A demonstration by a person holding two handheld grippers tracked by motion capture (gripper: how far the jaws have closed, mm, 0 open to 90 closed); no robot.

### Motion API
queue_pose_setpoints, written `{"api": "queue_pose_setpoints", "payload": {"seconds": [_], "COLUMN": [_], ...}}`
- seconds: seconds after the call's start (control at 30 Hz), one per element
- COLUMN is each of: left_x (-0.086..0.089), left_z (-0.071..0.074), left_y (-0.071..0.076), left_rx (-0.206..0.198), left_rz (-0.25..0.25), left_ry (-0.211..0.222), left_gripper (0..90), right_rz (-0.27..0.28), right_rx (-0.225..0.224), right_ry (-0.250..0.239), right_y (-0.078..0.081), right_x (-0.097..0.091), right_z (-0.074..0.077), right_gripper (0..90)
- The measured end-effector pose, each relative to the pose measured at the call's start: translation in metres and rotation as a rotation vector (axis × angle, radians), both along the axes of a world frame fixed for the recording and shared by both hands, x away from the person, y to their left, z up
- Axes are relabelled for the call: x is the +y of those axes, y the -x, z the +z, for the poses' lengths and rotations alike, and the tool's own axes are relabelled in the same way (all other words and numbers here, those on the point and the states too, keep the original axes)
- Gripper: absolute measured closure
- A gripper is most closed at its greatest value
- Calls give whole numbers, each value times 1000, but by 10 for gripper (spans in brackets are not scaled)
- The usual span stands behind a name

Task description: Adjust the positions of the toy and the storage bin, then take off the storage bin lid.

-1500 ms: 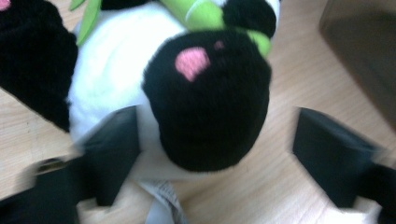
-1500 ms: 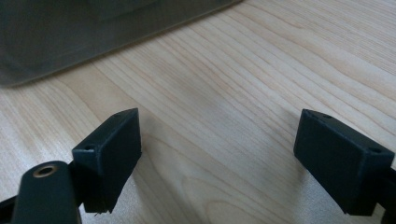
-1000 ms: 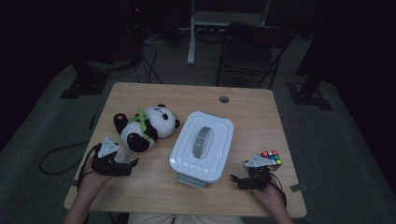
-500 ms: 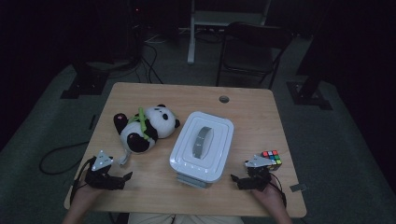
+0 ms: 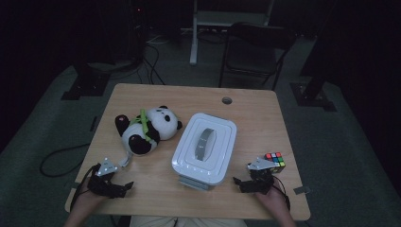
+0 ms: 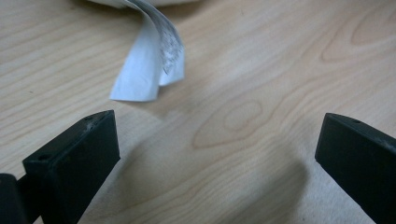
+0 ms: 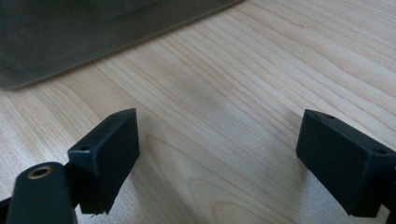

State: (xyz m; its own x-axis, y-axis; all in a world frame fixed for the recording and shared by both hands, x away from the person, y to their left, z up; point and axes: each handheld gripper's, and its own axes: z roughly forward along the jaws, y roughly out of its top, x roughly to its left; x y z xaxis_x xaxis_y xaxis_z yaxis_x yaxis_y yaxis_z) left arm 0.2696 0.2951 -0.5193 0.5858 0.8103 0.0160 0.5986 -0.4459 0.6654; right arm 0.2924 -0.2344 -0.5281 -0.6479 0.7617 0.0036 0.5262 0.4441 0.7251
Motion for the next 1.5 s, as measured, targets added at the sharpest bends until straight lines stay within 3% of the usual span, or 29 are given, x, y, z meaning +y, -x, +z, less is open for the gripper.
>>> {"api": "queue_pose_setpoints", "payload": {"seconds": [0.13,0.3,0.83,1.0,1.1,1.4,1.5], "left_x": [-1,0,0,0,0,0,0], "left_z": [-3,-5,-5,-5,-5,-5,-5], "left_y": [0,-1,0,0,0,0,0], "left_rx": [1,-17,-18,-17,-17,-17,-17], "left_rz": [-23,-21,-19,-19,-19,-25,-25], "left_ry": [5,17,16,16,16,15,15], "left_gripper": [4,4,5,5,5,4,4], "right_rz": [5,6,22,-18,-22,-21,-19], "right_rx": [-1,0,20,11,28,38,7], "right_ry": [0,0,15,51,23,9,-33], "right_y": [0,0,0,5,8,11,12], "right_x": [0,0,-1,1,0,-1,-4], "right_z": [0,0,2,5,12,30,47], "right_gripper": [130,128,126,143,143,143,143]}}
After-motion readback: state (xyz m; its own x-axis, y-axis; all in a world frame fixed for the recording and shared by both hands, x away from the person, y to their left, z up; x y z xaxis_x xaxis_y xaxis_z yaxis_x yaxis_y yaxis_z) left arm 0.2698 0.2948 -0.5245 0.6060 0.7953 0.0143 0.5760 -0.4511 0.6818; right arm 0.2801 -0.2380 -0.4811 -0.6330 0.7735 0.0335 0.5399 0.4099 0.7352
